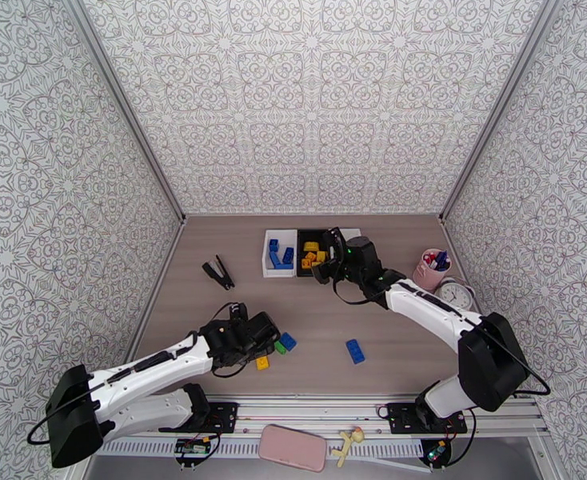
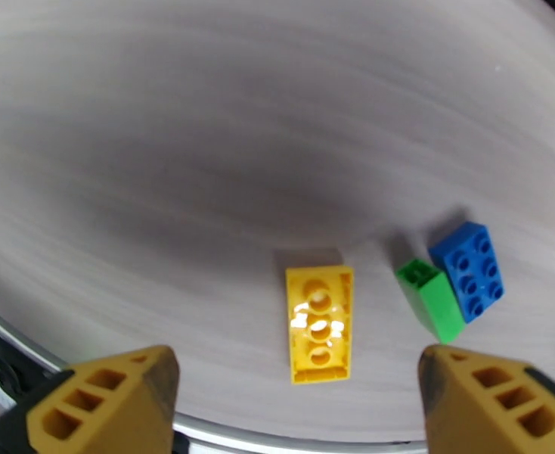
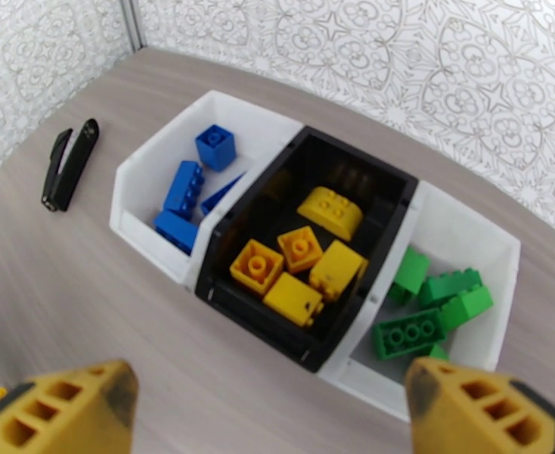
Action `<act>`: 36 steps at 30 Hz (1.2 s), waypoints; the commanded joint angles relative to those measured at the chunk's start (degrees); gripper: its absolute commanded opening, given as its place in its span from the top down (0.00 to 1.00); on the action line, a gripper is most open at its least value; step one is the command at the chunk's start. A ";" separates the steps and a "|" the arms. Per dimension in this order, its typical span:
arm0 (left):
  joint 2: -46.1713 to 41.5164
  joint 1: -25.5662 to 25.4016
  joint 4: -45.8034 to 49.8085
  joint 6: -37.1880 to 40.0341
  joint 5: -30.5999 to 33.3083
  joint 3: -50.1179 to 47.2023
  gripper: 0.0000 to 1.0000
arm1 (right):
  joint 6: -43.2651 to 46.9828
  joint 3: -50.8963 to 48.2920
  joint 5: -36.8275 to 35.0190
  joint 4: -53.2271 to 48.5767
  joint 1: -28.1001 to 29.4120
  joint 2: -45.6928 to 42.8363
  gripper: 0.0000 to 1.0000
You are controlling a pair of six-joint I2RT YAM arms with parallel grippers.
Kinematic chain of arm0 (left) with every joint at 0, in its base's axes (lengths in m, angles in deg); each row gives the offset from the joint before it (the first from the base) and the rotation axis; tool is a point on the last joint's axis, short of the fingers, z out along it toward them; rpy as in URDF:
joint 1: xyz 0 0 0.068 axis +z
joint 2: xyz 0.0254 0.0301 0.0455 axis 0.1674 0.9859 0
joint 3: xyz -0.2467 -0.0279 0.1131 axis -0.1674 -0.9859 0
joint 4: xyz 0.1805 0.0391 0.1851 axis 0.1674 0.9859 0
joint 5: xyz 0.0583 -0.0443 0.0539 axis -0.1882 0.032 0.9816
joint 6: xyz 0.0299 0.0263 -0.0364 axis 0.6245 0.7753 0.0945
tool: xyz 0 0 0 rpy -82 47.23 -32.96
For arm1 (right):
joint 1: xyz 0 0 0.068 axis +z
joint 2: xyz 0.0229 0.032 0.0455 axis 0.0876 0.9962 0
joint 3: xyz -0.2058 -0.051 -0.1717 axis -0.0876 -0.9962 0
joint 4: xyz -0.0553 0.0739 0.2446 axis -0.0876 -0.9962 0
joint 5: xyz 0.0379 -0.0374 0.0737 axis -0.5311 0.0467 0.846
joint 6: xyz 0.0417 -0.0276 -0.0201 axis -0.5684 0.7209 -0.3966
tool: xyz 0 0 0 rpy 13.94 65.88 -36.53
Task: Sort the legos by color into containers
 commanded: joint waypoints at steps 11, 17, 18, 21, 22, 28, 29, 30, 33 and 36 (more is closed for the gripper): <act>9.54 1.30 -9.37 0.51 -7.94 -2.92 0.30 | -0.17 -1.66 -1.10 -0.62 -0.14 -1.77 0.03; 12.36 1.90 -12.21 0.87 -8.94 -3.97 0.33 | -0.72 -1.59 -0.78 -0.57 -0.18 -1.68 0.03; 12.74 1.88 -12.57 0.86 -9.07 -4.03 0.34 | -0.63 -1.59 -0.86 -0.70 -0.17 -1.68 0.03; 14.02 1.96 -13.21 0.94 -9.40 -4.25 0.42 | -0.45 -1.43 -1.07 -1.15 -0.20 -1.84 0.03; 14.41 1.96 -13.27 0.95 -9.42 -4.30 0.44 | -0.45 -1.45 -1.27 -1.26 -0.15 -1.92 0.03; 15.58 2.10 -13.73 1.57 -9.77 -4.18 0.61 | -0.96 -1.47 -1.35 -1.46 -0.14 -1.94 0.03; 15.51 2.10 -13.52 1.66 -9.66 -4.09 0.63 | -1.13 -1.49 -1.30 -1.44 -0.17 -1.99 0.03; 15.33 1.93 -13.25 1.66 -9.49 -4.06 0.65 | -1.40 -1.48 -1.17 -1.44 -0.16 -2.03 0.03; 14.24 1.95 -12.39 1.44 -8.26 -3.81 0.69 | -2.12 -1.42 -0.59 -1.34 -0.14 -2.27 0.03; 12.71 2.18 -12.40 2.19 -5.82 -3.23 0.69 | -2.73 -0.98 0.41 -1.88 -0.21 -2.46 0.03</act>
